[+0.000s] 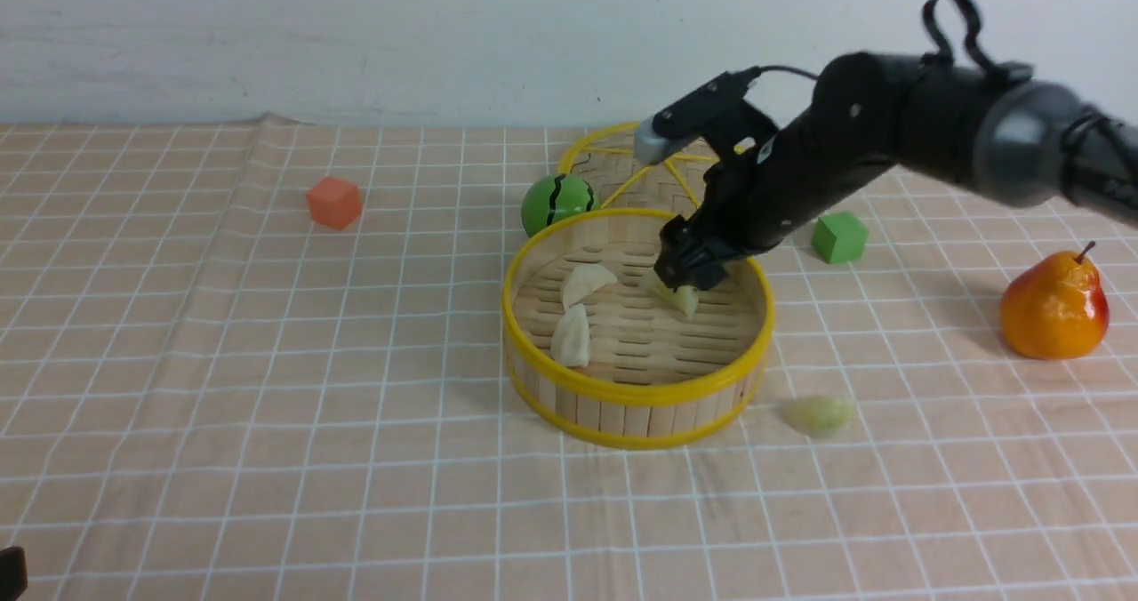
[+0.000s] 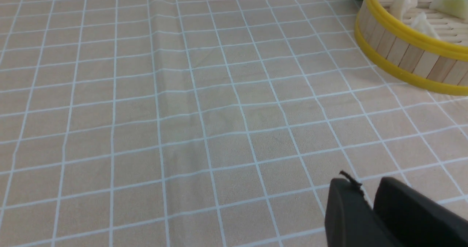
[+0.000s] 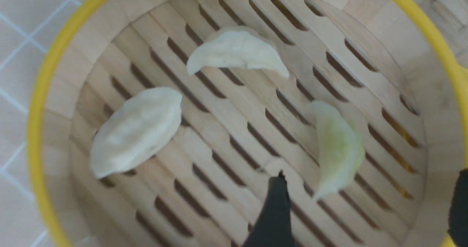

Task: Put the dumplings into the steamer on the table with the brown tablecloth.
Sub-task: 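Place the dumpling in the bamboo steamer basket with the right gripper, then reach for and grasp a dumpling lying on the table beside the steamer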

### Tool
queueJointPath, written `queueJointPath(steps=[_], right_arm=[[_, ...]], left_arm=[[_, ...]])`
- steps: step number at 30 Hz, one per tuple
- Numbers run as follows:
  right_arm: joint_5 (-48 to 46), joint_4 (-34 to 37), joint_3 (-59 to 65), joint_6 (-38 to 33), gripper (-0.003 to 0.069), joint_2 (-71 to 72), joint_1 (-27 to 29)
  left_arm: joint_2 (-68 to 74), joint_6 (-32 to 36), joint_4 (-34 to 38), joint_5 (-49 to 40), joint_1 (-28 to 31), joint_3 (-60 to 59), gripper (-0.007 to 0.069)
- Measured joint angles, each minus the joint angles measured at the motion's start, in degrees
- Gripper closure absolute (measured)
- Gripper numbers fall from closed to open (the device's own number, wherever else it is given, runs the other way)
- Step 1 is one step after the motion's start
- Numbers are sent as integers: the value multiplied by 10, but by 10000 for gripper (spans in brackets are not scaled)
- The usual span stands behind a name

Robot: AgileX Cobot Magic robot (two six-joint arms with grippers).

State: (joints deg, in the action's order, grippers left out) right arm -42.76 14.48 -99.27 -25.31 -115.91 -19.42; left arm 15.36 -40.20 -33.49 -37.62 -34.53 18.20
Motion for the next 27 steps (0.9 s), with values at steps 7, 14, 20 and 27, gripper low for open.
queueJointPath(steps=[7,14,20,27], right_arm=[[-170,-63,26,245,120,22,55],[-154,-73,99,130,134,1,62],[-125,-31,99,-73,153,-11,62],[-142,-35,98,-108,334,-48,62]], left_arm=[[0,0,-2,18,0,0,512],[0,0,-2,21,0,0,512],[0,0,-2,22,0,0,512],[0,0,-2,21,0,0,501]])
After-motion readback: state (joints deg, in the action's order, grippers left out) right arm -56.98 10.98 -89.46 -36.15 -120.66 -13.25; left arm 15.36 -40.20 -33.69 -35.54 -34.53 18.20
